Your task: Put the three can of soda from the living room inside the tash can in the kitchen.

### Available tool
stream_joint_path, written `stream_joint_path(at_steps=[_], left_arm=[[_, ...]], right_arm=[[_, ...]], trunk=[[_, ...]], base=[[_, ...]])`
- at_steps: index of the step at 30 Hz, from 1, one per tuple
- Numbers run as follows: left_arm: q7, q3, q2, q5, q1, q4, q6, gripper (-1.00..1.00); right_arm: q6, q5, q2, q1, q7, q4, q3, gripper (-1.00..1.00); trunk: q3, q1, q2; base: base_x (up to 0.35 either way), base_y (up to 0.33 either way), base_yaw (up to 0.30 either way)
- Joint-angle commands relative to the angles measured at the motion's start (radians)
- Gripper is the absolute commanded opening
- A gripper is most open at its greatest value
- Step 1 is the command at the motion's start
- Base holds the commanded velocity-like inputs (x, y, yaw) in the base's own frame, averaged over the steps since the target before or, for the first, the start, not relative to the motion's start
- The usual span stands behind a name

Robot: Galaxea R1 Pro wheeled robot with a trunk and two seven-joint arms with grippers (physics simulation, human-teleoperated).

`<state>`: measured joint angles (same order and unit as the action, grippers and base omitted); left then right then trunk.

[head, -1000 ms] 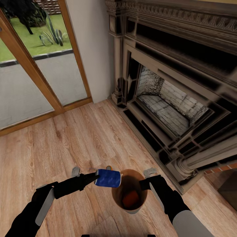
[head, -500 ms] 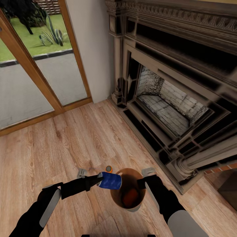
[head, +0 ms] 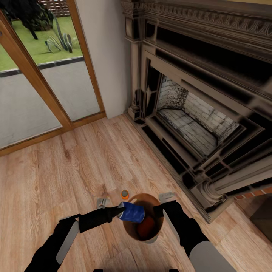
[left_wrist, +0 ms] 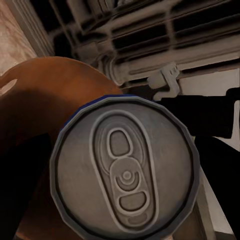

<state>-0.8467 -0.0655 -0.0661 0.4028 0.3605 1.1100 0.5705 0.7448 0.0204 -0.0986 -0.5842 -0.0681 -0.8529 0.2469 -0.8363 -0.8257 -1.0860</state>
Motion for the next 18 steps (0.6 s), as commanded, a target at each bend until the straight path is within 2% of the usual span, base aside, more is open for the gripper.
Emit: stream_joint_path(at_steps=[1, 5, 6, 9, 10, 15, 18], left_arm=[[0.007, -0.001, 0.003, 0.001, 0.0, -0.002, 0.0, -1.0], [0.017, -0.011, 0.011, 0.001, 0.0, -0.004, 0.0, -1.0], [0.018, -0.014, 0.014, 0.001, 0.0, -0.005, 0.0, 1.0], [0.022, -0.021, 0.037, -0.003, 0.0, -0.007, 0.0, 1.0], [0.034, -0.024, 0.045, -0.015, 0.0, -0.011, 0.0, 1.0], [0.09, -0.028, 0.065, -0.053, 0.0, -0.024, -0.001, 1.0], [0.106, -0.029, 0.078, -0.062, 0.0, -0.027, -0.001, 1.0]], right_arm=[[-0.001, -0.011, -0.001, 0.0, 0.004, 0.0, 0.002, -1.0], [-0.001, -0.011, -0.003, 0.0, 0.004, 0.0, 0.005, -1.0], [-0.001, -0.011, -0.003, 0.0, 0.004, 0.0, 0.005, -1.0], [0.0, -0.011, -0.008, 0.0, 0.004, 0.0, 0.006, -1.0], [0.0, -0.011, -0.01, 0.0, 0.004, 0.0, 0.006, -1.0], [0.001, -0.011, -0.011, 0.0, 0.004, 0.0, 0.006, -1.0], [0.001, -0.011, -0.012, 0.0, 0.004, 0.0, 0.006, -1.0]], trunk=[[0.0, 0.0, 0.0], [0.0, 0.0, 0.0], [0.0, 0.0, 0.0], [0.0, 0.0, 0.0], [0.0, 0.0, 0.0], [0.0, 0.0, 0.0], [0.0, 0.0, 0.0]], base=[[0.0, 0.0, 0.0], [0.0, 0.0, 0.0], [0.0, 0.0, 0.0], [0.0, 0.0, 0.0], [0.0, 0.0, 0.0], [0.0, 0.0, 0.0], [0.0, 0.0, 0.0]])
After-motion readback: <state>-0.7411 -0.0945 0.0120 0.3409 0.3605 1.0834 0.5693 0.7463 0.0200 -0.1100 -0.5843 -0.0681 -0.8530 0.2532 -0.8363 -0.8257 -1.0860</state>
